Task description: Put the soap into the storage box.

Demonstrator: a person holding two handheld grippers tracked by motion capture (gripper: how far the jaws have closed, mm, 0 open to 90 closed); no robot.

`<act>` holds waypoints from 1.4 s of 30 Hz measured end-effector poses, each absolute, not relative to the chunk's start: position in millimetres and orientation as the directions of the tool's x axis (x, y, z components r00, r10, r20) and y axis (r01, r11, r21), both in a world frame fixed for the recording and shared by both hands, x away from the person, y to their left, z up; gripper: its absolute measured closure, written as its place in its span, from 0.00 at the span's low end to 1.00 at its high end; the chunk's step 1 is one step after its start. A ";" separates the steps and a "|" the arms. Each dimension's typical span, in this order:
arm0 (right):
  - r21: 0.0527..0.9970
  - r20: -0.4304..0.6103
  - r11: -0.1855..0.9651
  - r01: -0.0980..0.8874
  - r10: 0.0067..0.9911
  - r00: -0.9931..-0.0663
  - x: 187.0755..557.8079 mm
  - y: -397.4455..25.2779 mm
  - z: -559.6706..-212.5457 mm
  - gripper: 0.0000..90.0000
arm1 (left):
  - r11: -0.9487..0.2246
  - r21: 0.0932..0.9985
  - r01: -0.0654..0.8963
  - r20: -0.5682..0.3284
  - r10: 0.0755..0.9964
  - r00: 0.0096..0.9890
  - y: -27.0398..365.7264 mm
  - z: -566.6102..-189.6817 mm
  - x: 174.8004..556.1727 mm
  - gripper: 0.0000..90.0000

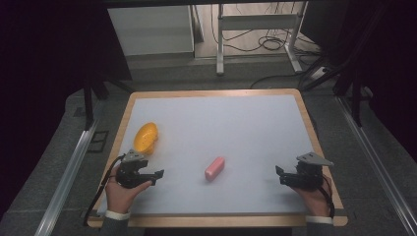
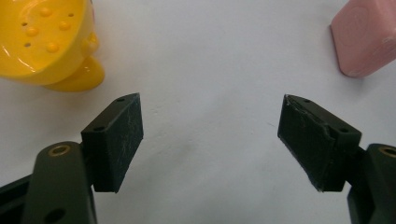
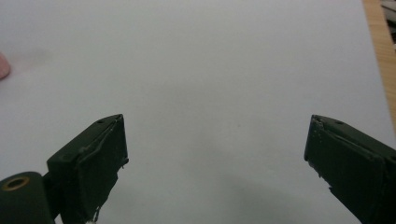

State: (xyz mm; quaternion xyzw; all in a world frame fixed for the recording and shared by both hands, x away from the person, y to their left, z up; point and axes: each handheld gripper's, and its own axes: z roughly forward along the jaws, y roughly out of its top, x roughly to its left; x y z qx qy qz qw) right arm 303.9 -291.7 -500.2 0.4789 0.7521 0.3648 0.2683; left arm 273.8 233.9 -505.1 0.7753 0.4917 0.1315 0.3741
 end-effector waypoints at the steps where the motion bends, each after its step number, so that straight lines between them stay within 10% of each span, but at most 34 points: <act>1: 0.806 -0.049 0.270 0.527 0.917 -0.396 304.0 -293.0 -499.8 0.06 | -0.239 0.708 0.664 -0.165 0.859 0.485 234.3 -505.1 273.5 0.25; 42: 0.829 -0.027 0.249 0.501 0.912 -0.410 300.3 -300.3 -500.5 0.09 | -0.233 0.740 0.631 -0.139 0.865 0.483 226.2 -482.2 266.9 0.23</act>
